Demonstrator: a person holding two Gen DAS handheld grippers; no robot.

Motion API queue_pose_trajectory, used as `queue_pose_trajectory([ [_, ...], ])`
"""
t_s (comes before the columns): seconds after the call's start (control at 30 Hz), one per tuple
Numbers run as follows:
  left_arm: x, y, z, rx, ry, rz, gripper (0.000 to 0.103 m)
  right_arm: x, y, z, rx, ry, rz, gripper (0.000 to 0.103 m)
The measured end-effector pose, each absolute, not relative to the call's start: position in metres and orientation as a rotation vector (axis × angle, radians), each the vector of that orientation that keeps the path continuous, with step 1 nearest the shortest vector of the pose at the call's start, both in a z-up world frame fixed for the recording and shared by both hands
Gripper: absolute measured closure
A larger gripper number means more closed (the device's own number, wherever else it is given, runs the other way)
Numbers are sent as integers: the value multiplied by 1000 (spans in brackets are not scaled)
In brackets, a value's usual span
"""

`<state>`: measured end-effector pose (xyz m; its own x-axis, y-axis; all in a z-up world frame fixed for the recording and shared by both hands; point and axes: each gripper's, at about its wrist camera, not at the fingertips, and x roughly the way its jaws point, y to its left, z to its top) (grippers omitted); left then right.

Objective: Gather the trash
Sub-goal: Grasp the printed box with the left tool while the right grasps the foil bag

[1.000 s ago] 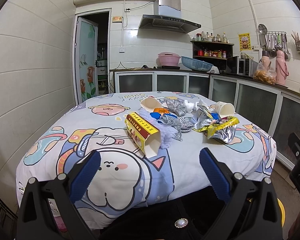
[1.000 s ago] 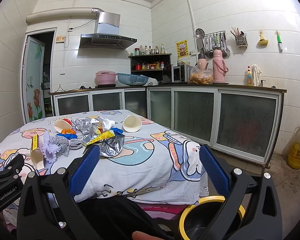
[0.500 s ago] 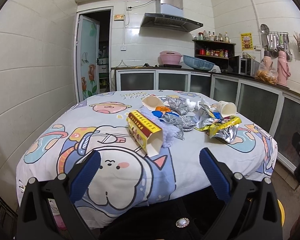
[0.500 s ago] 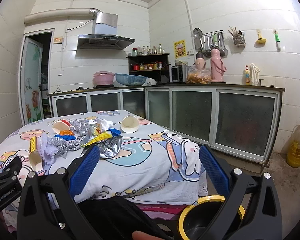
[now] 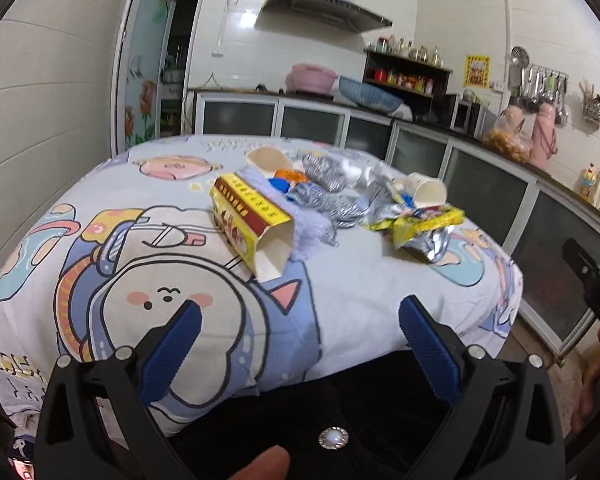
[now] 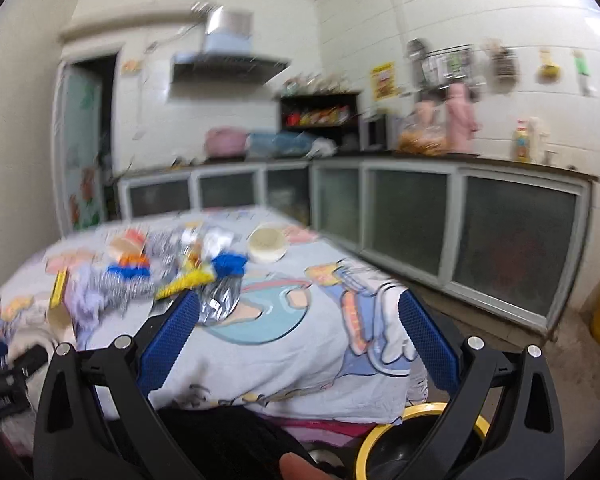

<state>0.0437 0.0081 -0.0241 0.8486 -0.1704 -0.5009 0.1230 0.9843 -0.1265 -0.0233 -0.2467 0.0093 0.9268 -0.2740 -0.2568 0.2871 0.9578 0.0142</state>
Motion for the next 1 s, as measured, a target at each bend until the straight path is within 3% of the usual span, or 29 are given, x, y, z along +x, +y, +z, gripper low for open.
queue_pose_trajectory([
  [0.23, 74, 31, -19, -59, 512, -122, 8, 36, -246, 1, -28, 386, -77, 8],
  [0.5, 108, 51, -29, -28, 665, -115, 8, 96, -243, -18, -116, 503, 46, 8],
  [1.0, 155, 43, -33, -8, 737, -48, 8, 162, -256, -27, -50, 584, 99, 8],
])
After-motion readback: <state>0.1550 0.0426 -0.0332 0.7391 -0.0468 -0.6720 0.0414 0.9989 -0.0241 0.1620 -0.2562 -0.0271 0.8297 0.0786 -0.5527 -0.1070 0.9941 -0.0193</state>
